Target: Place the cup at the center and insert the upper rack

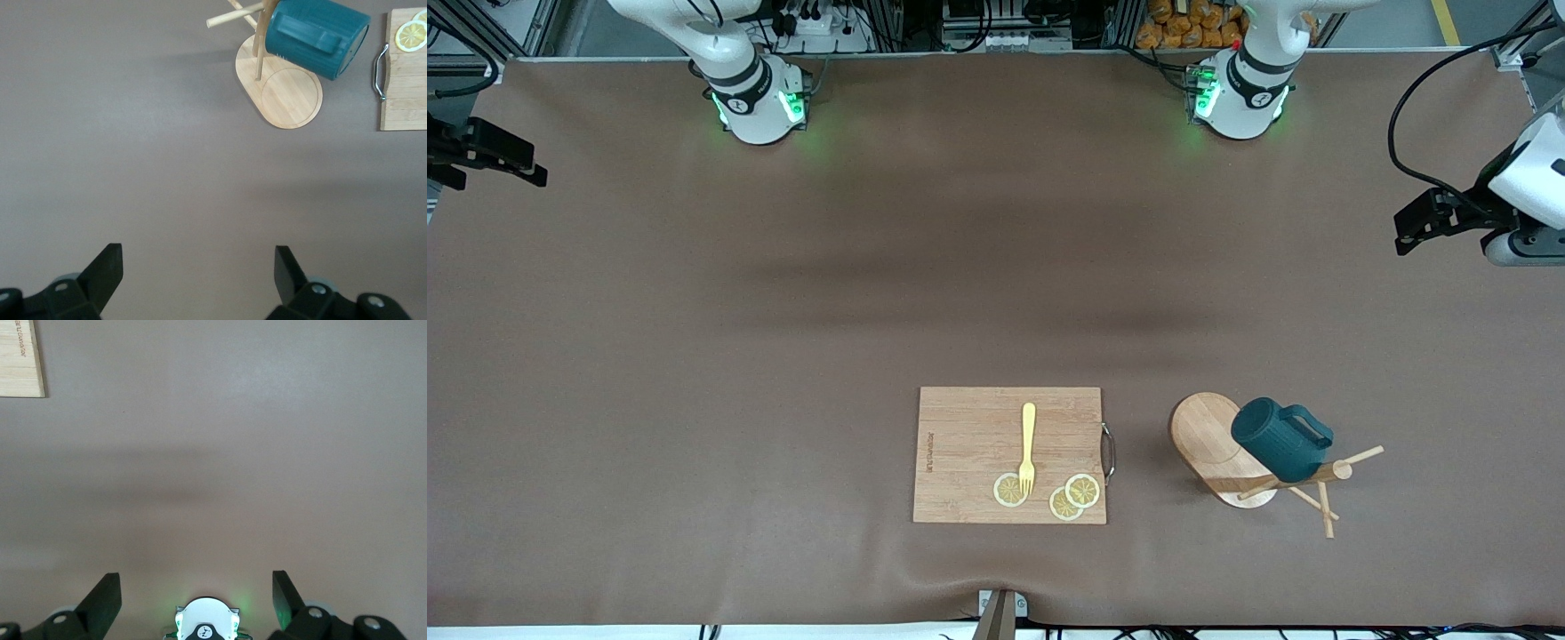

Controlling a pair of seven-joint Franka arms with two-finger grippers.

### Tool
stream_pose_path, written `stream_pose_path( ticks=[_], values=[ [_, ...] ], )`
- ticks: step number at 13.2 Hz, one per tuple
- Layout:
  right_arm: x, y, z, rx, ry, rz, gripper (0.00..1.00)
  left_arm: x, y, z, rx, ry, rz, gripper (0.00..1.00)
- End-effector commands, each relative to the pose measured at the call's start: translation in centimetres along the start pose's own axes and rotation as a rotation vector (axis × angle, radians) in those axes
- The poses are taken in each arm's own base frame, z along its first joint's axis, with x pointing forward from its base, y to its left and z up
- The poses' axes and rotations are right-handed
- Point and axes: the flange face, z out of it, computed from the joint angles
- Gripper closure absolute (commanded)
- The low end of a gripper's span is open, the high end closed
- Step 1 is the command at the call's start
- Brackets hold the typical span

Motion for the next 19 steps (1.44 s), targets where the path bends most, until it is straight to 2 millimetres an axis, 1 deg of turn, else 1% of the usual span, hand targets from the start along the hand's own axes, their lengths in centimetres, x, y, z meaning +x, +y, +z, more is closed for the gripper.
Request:
stream_pose_path(
  ticks=[1,4,6,7,8,9,10,12,13,16,19],
  values=[
    [-1.1,-0.1,-0.2,0.003,0.008,0.007,0.00,0.5,-0.2,-0.5,-0.010,-0.005,0.011,0.00],
    [-1.0,-0.1,-0.1,0.003,0.006,0.007,0.00,0.6,-0.1,0.1,-0.038,-0.024,0.005,0.00],
    [-0.9,-0.2,-0.1,0.003,0.011,0.007,0.00,0.0,0.4,0.6,-0.051,-0.044,-0.021,0.00],
    [-0.8,-0.3,-0.1,0.002,0.014,0.006,0.00,-0.3,0.4,0.8,-0.087,-0.052,-0.040,0.00],
    [-0.8,-0.3,-0.1,0.001,0.015,0.006,0.00,-0.7,-0.6,0.9,-0.106,-0.055,-0.064,0.00],
    [-0.7,-0.3,-0.1,0.002,0.017,0.006,0.00,-1.0,-1.0,1.1,-0.107,-0.062,-0.071,0.00],
    [-0.6,-0.2,0.0,0.000,0.022,0.006,0.00,-1.4,-0.7,0.6,-0.108,-0.055,-0.070,0.00],
    [-0.4,-0.2,0.0,0.000,0.029,0.006,0.00,-1.9,-0.6,1.1,-0.106,-0.090,-0.074,0.00],
    [-0.4,-0.2,0.1,0.000,0.028,0.006,0.00,-1.9,-0.7,1.1,-0.106,-0.095,-0.076,0.00],
    [-0.3,-0.2,0.2,0.000,0.025,0.006,0.00,-1.4,-0.9,0.2,-0.105,-0.075,-0.080,0.00],
    [-0.2,-0.3,0.2,0.001,0.026,0.007,0.00,-1.3,-1.0,0.3,-0.095,-0.083,-0.114,0.00]
  ],
)
